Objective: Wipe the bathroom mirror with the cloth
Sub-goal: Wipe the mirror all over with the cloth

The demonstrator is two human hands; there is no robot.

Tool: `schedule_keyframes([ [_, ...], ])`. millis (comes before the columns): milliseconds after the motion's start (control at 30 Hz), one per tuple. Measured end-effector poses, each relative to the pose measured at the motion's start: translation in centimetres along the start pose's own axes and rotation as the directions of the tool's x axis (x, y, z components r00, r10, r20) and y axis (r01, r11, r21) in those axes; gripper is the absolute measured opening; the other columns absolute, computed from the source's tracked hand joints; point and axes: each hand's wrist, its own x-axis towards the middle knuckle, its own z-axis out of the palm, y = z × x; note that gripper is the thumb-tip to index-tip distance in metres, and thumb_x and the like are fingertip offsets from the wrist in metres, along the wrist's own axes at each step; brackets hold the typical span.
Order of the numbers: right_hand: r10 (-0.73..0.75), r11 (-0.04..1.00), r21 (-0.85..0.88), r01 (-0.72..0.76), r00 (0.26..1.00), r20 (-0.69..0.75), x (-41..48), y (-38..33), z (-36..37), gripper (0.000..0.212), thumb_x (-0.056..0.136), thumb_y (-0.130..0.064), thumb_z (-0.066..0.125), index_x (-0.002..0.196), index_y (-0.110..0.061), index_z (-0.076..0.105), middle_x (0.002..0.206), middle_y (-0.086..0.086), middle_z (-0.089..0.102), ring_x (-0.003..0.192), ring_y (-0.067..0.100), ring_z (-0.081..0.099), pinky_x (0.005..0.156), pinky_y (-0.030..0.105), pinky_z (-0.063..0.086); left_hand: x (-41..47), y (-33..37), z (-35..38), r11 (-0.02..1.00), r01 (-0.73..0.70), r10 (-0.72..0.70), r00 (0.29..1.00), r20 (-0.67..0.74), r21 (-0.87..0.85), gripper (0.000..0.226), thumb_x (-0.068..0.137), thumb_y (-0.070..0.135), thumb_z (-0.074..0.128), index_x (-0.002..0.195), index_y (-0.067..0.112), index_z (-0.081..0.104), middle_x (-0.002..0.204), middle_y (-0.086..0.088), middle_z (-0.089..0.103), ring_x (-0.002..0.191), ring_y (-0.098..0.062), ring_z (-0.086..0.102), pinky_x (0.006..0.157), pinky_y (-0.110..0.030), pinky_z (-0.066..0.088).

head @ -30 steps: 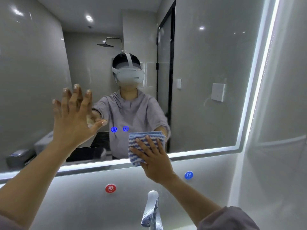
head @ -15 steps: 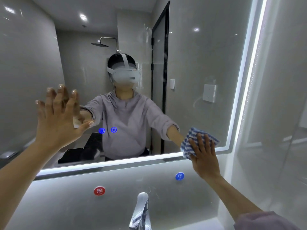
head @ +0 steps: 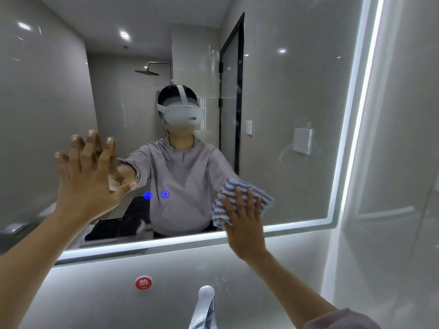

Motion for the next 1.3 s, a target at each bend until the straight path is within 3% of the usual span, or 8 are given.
schedule_keyframes([
  [100, -0.089, 0.996, -0.002, 0.089, 0.996, 0.004, 2.4, -3.4, 0.2, 0.059, 0.095, -0.040, 0.038, 0.150, -0.028, 0.020, 0.160, 0.007, 0.012, 0.147, 0.034, 0.002, 0.118, 0.050, -0.001, 0.0, -0.3, 0.1, 1.000, -0.006, 0.006, 1.000, -0.005, 0.000, 0.108, 0.070, 0.088, 0.009, 0.150, 0.016, 0.016, 0.158, -0.017, 0.000, 0.145, -0.038, -0.006, 0.108, -0.066, 0.002],
  [233, -0.134, 0.991, -0.003, 0.134, 0.990, -0.036, 4.1, -4.3, 0.1, 0.052, 0.099, -0.040, 0.030, 0.149, -0.028, 0.026, 0.158, 0.005, 0.017, 0.147, 0.034, 0.006, 0.118, 0.052, 0.005, 0.0, -0.5, 0.3, 1.000, -0.012, 0.013, 0.999, -0.037, 0.014, 0.104, 0.072, 0.087, 0.012, 0.150, 0.017, 0.017, 0.158, -0.017, 0.002, 0.145, -0.038, -0.003, 0.110, -0.064, 0.002],
  [367, -0.191, 0.981, -0.037, 0.189, 0.980, -0.064, 4.2, -2.1, -0.1, 0.052, 0.099, -0.040, 0.035, 0.149, -0.032, 0.023, 0.159, 0.000, 0.014, 0.147, 0.031, 0.006, 0.117, 0.052, 0.009, 0.0, -0.8, 0.7, 0.998, -0.040, 0.043, 0.995, -0.088, 0.041, 0.101, 0.074, 0.085, 0.014, 0.151, 0.019, 0.011, 0.158, -0.018, 0.004, 0.145, -0.036, -0.003, 0.111, -0.061, 0.000],
  [633, 0.001, 0.997, -0.075, -0.008, 0.997, -0.083, 1.9, 6.9, -1.8, 0.061, 0.098, -0.044, 0.031, 0.152, -0.028, 0.007, 0.161, 0.002, -0.008, 0.146, 0.036, 0.002, 0.117, 0.055, 0.008, 0.0, -0.7, 0.7, 0.999, -0.020, 0.024, 0.992, -0.123, 0.037, 0.099, 0.075, 0.084, 0.017, 0.151, 0.019, 0.012, 0.159, -0.009, -0.004, 0.146, -0.027, -0.009, 0.113, -0.043, -0.016],
  [833, 0.338, 0.941, 0.006, -0.338, 0.940, -0.045, 0.2, 11.4, -3.9, 0.059, 0.101, -0.049, 0.013, 0.151, -0.022, -0.001, 0.158, 0.013, 0.005, 0.145, 0.037, 0.005, 0.115, 0.059, 0.013, 0.0, -0.6, 0.6, 0.999, -0.019, 0.023, 0.993, -0.112, 0.036, 0.100, 0.075, 0.084, 0.015, 0.151, 0.018, 0.015, 0.158, -0.015, 0.003, 0.146, -0.029, -0.009, 0.113, -0.047, -0.013],
  [1067, 0.476, 0.876, 0.107, -0.470, 0.879, -0.038, 0.7, 8.1, -3.6, 0.057, 0.099, -0.049, 0.010, 0.149, -0.028, -0.011, 0.156, 0.015, 0.004, 0.144, 0.039, 0.005, 0.113, 0.063, 0.014, 0.1, -0.5, 0.7, 0.999, -0.010, 0.012, 0.997, -0.073, 0.030, 0.102, 0.075, 0.084, 0.012, 0.149, 0.013, 0.020, 0.156, -0.021, 0.009, 0.144, -0.042, 0.003, 0.109, -0.063, 0.004],
  [1167, 0.400, 0.914, 0.097, -0.395, 0.915, -0.044, 0.8, 5.5, -2.6, 0.065, 0.097, -0.041, 0.021, 0.149, -0.027, -0.013, 0.159, 0.016, -0.003, 0.145, 0.040, 0.001, 0.113, 0.063, 0.012, 0.1, -0.3, 0.5, 1.000, -0.011, 0.013, 0.997, -0.072, 0.019, 0.102, 0.076, 0.084, 0.013, 0.148, 0.012, 0.021, 0.156, -0.021, 0.011, 0.143, -0.043, 0.005, 0.110, -0.062, 0.004],
  [1300, 0.239, 0.967, 0.103, -0.234, 0.970, -0.042, 1.4, 1.3, -1.2, 0.057, 0.101, -0.042, 0.012, 0.151, -0.022, -0.007, 0.158, 0.008, -0.017, 0.144, 0.042, -0.001, 0.114, 0.061, 0.006, 0.0, 0.1, 0.2, 1.000, 0.000, 0.000, 0.998, -0.067, 0.003, 0.105, 0.074, 0.086, 0.010, 0.147, 0.011, 0.025, 0.155, -0.023, 0.013, 0.143, -0.043, 0.006, 0.111, -0.059, 0.000],
])
